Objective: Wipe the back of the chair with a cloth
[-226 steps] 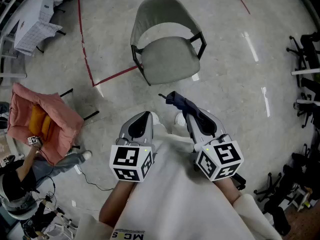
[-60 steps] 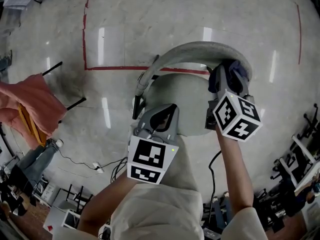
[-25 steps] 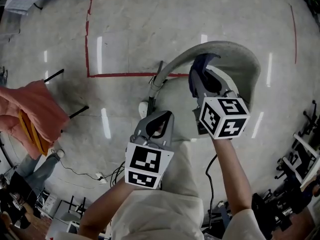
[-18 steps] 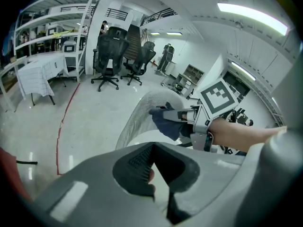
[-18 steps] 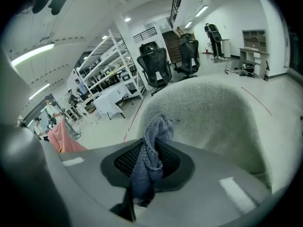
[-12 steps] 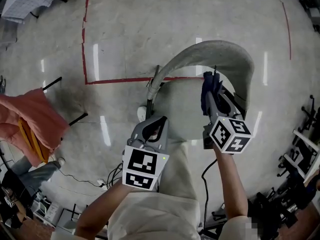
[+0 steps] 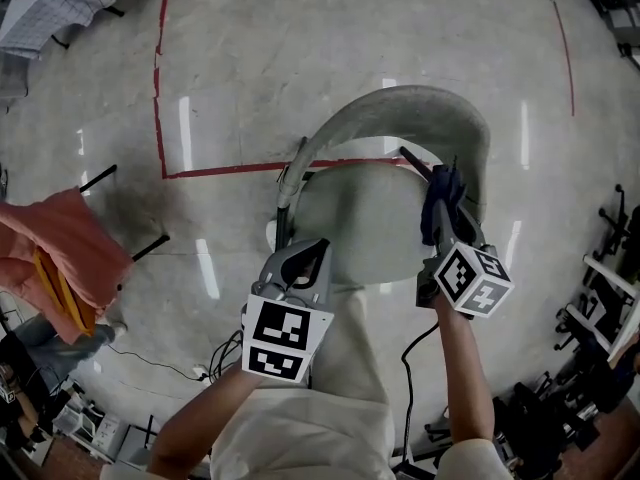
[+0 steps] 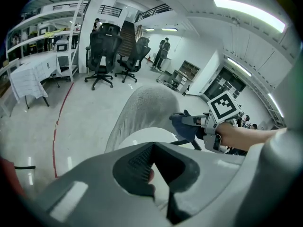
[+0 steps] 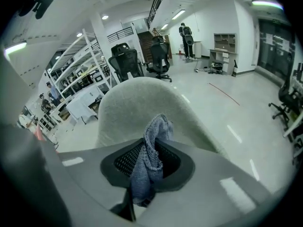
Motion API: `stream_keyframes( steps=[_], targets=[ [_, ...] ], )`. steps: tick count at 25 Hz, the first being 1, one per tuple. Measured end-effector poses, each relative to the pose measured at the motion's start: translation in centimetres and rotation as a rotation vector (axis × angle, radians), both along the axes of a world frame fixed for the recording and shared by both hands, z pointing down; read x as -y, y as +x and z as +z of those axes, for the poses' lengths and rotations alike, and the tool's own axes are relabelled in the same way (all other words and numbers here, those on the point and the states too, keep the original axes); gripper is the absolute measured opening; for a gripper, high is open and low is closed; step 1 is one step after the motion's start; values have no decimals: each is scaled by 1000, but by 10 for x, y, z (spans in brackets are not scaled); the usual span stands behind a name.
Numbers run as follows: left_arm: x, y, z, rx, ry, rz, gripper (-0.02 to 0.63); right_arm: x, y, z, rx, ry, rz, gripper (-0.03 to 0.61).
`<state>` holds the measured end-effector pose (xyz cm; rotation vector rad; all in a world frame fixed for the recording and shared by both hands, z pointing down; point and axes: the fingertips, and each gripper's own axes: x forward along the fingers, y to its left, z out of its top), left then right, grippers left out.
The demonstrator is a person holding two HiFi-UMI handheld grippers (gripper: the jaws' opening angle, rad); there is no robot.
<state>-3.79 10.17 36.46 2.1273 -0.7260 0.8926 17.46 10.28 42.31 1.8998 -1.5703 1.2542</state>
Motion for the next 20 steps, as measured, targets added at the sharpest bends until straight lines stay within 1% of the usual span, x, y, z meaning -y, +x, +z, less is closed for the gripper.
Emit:
stream_keyframes(
  steps=[7, 12, 16, 20],
  targets=[
    [-2, 25, 5, -2, -14, 23, 0, -12, 53, 0, -80, -27, 113, 77],
    [4, 47, 7, -1, -12, 35, 0, -12, 79, 1, -116, -42, 139, 77],
    [8, 61, 10, 3, -12, 44, 0, -14, 97, -1, -175, -46, 184, 77],
    [8, 75, 9, 4, -16, 51, 0, -16, 111, 0, -209, -57, 208, 77]
  ],
)
